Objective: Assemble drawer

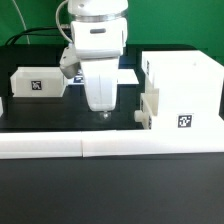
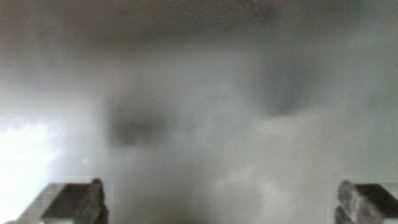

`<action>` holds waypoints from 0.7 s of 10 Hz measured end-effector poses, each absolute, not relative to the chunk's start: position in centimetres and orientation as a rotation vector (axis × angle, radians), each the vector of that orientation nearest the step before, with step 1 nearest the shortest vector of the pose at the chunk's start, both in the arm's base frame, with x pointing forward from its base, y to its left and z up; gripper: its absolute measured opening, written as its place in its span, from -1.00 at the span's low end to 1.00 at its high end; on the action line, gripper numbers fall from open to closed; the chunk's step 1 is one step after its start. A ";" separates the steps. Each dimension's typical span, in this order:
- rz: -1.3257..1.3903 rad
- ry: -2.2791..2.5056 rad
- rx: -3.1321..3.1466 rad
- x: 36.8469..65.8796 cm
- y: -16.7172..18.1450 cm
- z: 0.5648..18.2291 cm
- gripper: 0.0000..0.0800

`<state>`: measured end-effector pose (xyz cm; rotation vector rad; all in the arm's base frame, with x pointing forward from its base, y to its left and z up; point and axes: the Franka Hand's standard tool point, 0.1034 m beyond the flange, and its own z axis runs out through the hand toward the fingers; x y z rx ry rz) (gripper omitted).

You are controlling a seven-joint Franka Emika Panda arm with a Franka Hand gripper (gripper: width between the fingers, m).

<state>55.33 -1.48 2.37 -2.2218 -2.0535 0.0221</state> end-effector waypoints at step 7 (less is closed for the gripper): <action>-0.057 -2.011 -2.337 51.6 -3.2 2.8 0.62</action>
Offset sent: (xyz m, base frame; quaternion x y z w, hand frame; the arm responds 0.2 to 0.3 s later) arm 0.0000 0.0000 0.0000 0.0000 0.0000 0.0000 1.0000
